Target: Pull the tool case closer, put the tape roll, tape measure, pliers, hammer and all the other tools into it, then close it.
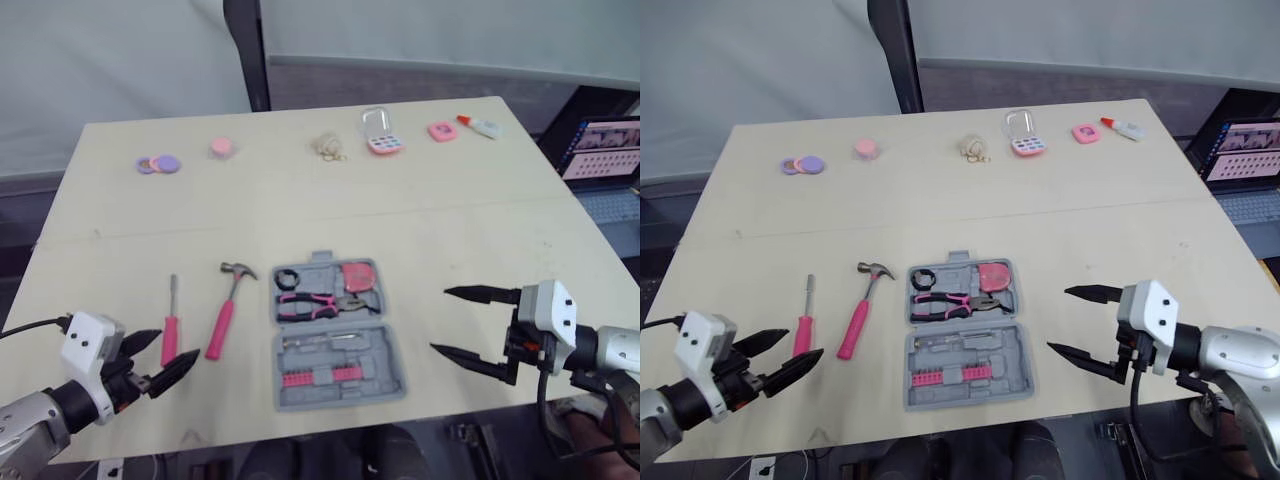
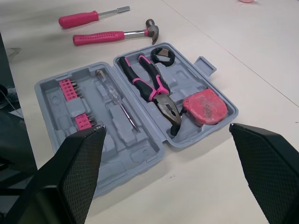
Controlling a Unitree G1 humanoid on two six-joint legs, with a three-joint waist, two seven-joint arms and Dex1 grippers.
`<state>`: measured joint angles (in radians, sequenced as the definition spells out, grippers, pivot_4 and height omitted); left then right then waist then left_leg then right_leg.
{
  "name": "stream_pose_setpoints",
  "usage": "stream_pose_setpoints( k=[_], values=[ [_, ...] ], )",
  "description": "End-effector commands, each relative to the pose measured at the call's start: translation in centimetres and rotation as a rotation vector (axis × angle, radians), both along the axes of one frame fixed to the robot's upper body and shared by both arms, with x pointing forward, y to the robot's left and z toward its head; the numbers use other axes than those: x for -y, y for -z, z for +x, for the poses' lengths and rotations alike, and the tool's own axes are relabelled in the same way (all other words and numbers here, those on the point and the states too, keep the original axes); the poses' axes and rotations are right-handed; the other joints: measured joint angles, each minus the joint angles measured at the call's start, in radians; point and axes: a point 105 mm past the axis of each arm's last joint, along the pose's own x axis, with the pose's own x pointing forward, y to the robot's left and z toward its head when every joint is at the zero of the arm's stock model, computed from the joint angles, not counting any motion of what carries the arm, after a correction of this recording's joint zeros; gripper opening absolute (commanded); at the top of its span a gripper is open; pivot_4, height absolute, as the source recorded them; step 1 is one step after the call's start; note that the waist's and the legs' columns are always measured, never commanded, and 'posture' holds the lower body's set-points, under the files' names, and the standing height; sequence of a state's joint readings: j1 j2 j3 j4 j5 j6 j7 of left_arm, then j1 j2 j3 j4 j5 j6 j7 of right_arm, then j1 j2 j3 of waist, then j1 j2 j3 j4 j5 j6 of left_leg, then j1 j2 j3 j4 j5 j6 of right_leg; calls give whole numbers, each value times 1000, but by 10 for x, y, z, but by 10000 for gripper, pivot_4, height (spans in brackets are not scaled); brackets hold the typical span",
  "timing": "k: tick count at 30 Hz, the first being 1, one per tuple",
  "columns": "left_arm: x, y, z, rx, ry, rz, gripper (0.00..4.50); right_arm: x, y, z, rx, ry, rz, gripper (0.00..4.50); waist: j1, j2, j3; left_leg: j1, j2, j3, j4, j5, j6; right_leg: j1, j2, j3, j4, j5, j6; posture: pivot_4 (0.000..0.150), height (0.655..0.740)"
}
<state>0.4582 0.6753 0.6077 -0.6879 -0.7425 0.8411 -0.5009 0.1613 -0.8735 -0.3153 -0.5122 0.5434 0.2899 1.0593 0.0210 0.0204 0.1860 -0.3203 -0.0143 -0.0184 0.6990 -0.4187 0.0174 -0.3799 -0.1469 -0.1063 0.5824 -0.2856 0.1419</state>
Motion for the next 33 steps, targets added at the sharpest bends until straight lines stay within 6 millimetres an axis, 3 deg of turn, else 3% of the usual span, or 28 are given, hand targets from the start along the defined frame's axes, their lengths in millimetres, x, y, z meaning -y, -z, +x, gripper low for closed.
stream_pose_setpoints(
  k=[1,15,33],
  values=[
    [3,-2,6,4,-42,10,44333,-6,-4,-2,14,-37,10,45000,1,0,0,0,0,0,0,0,0,0,0,0,0,0,0,1500,7400],
    [37,-2,79,0,-180,146,44333,-5,1,0,17,-38,-25,45000,2,-1,0,3,-6,0,2,4,-3,2,0,2,4,1,2,1500,7400],
    [49,13,117,-52,-236,161,44333,1,-2,-6,30,13,-52,45000,6,-2,1,1,-6,0,2,6,-5,1,2,2,4,1,2,1500,7400]
  ],
)
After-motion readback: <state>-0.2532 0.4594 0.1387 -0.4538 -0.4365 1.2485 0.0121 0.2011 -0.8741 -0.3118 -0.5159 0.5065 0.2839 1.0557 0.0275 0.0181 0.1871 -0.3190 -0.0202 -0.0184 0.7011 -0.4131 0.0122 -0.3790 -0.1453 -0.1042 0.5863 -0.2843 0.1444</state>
